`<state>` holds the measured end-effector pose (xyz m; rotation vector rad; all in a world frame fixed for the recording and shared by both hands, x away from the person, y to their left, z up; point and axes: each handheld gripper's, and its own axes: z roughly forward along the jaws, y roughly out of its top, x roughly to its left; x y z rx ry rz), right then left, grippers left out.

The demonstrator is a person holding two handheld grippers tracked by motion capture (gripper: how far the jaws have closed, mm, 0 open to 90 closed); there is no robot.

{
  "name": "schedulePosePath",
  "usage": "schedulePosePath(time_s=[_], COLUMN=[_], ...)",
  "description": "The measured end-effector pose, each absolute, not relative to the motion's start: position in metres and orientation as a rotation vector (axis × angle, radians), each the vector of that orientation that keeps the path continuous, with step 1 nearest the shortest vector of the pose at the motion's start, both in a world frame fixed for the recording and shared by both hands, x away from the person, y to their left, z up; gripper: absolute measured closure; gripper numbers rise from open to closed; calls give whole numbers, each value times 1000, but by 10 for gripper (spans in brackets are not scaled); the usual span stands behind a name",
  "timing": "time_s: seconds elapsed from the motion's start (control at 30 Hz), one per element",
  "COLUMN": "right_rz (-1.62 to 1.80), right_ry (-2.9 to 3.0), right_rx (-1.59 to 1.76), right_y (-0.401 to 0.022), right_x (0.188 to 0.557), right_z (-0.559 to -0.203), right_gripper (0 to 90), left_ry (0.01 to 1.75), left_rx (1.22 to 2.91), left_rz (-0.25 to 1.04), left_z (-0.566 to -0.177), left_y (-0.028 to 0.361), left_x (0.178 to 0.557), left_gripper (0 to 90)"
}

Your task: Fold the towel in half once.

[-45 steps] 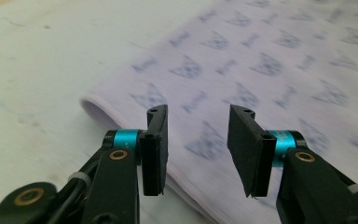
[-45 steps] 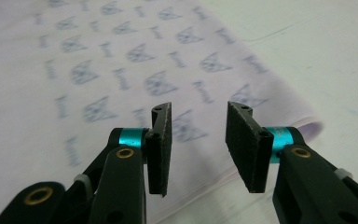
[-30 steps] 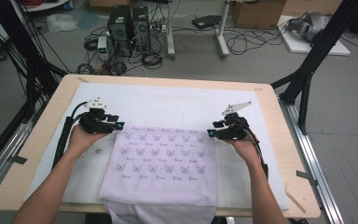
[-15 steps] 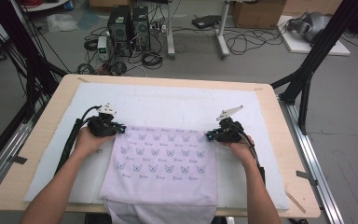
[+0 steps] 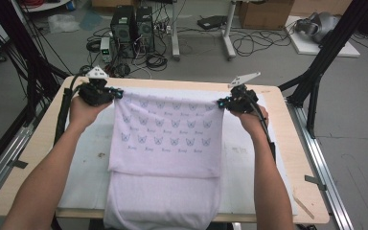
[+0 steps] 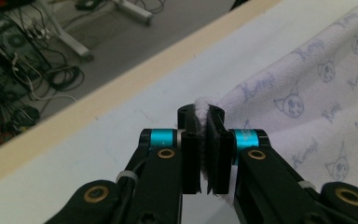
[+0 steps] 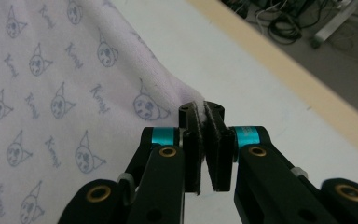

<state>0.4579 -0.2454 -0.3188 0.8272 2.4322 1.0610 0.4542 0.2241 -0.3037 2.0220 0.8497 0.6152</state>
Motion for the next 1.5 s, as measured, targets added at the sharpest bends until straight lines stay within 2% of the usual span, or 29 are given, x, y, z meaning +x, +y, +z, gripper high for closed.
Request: schedulePosePath(time_s=[0.1, 0.13, 0.17, 0.2, 0.37, 0.47, 0.77, 1.0, 1.3, 1.5], right_rz=[1089, 1094, 1101, 1103, 1116, 1062, 1092, 1179, 1169, 1124], right_ry=[2396, 2388, 2375, 2383, 2436, 2543, 2548, 2566, 2619, 2648], right_rx=[824, 831, 851, 888, 973, 1020, 832, 747, 691, 710], right_y=[-246, -246, -246, -246, -252, -249, -238, -239, -235, -236], right_x=[466, 468, 470, 473, 469, 463, 403, 362, 323, 316], right_z=[-306, -307, -310, -316, -348, -359, -380, -399, -417, -436], right_gripper=[850, 799, 701, 645, 576, 505, 524, 584, 618, 607], left_ry=[864, 889, 912, 923, 943, 932, 817, 745, 699, 660], left_rx=[2000, 2002, 2022, 2032, 2042, 2040, 2054, 2059, 2105, 2176], left_rz=[648, 647, 637, 626, 554, 525, 476, 428, 356, 313], left_z=[-298, -301, -307, -314, -347, -360, -383, -402, -424, -433], left_y=[224, 224, 224, 225, 238, 241, 239, 240, 241, 239], left_x=[462, 464, 466, 466, 455, 443, 395, 359, 318, 312], left_gripper=[835, 776, 686, 652, 611, 598, 543, 541, 552, 559])
